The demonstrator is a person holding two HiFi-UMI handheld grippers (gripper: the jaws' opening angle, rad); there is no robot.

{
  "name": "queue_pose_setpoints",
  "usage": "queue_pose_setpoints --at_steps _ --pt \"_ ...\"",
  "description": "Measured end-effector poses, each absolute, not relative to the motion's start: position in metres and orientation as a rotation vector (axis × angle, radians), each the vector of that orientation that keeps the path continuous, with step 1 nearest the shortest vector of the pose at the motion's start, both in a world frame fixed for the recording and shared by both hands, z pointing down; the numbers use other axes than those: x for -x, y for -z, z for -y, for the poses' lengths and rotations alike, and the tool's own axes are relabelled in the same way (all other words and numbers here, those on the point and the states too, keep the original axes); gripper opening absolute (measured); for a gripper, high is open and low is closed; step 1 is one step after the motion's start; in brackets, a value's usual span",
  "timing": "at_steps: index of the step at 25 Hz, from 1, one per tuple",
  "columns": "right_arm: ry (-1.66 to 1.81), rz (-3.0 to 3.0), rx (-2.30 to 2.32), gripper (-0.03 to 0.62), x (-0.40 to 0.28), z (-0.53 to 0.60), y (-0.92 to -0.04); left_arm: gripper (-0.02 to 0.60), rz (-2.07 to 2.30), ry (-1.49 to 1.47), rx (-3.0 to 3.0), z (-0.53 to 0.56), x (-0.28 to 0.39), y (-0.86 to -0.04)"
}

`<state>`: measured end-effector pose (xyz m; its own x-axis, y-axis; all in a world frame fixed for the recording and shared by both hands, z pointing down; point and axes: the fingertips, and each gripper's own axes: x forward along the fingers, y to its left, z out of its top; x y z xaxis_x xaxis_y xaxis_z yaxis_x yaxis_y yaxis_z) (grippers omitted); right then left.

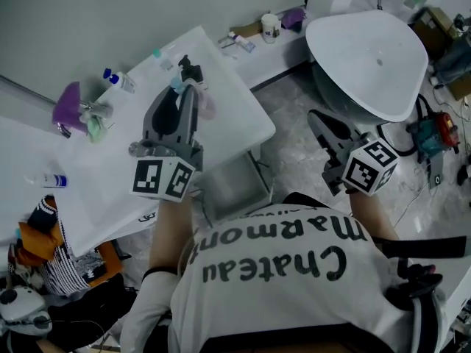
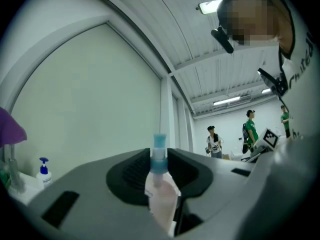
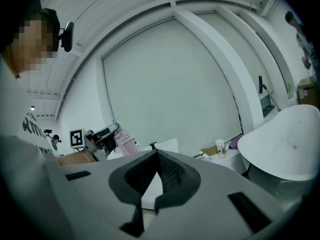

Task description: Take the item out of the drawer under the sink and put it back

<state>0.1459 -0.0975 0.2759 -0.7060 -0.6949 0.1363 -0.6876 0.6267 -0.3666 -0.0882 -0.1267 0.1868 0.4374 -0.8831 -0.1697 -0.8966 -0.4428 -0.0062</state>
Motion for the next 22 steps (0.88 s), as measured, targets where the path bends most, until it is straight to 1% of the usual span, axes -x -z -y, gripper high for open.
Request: queue_pose_setpoints --at_steps 10,15,22 --pt "0.643 -2.775 1.204 0.011 -0.191 0.132 -0.286 0.11 -1.671 -0.199 2.558 0.142 0.066 -0.194" --pt "0.663 -2.874 1.099 0.011 -0.211 0.161 -0.297 0.11 -1.792 -0.186 2.473 0.151 0.054 -0.196" --pt "0.704 -2.988 0.948 0.011 -0.261 0.206 -0.31 0.109 -2.022 -0.18 2.307 0.151 0.027 -0.198"
